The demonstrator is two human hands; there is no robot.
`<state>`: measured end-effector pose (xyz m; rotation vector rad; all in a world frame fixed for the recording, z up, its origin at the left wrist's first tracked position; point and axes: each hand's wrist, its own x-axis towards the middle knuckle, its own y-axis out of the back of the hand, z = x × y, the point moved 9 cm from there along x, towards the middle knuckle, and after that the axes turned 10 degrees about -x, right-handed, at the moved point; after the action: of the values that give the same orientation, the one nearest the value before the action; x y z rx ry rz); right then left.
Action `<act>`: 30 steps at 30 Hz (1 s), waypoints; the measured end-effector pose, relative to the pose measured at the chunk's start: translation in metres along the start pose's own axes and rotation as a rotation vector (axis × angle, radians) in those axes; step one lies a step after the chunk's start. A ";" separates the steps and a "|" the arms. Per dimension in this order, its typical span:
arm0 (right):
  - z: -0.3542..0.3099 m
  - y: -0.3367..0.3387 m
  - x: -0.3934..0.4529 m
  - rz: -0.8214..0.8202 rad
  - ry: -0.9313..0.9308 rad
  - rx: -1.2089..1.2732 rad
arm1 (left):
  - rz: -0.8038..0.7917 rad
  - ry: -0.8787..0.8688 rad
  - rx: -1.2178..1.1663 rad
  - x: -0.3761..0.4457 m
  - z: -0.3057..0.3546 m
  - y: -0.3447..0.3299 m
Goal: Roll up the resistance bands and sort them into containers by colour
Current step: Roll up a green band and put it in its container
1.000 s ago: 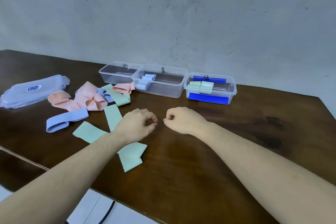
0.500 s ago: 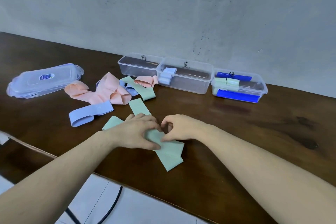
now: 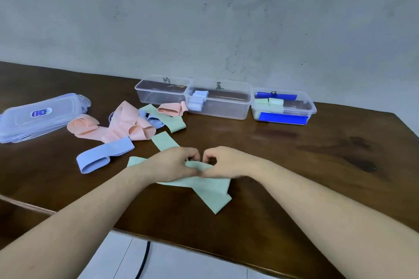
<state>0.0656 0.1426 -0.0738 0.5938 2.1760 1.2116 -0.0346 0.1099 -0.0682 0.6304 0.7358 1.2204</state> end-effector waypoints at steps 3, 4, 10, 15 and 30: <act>0.014 0.018 -0.015 0.066 -0.024 0.150 | 0.031 -0.036 -0.051 0.008 0.020 0.007; 0.020 0.024 -0.021 0.086 -0.041 0.208 | 0.024 -0.046 -0.051 0.013 0.028 0.008; 0.073 0.057 -0.063 0.217 -0.194 0.372 | -0.031 -0.090 -0.038 0.037 0.076 -0.009; 0.129 0.059 -0.097 0.309 -0.332 0.915 | -0.006 0.038 -0.378 0.058 0.107 -0.026; 0.203 0.050 -0.134 0.431 -0.627 1.199 | 0.073 0.362 -1.150 0.103 0.159 -0.125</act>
<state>0.3052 0.2078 -0.0812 1.6906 2.0276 -0.3054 0.1824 0.1747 -0.0829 -0.5261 0.1959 1.5934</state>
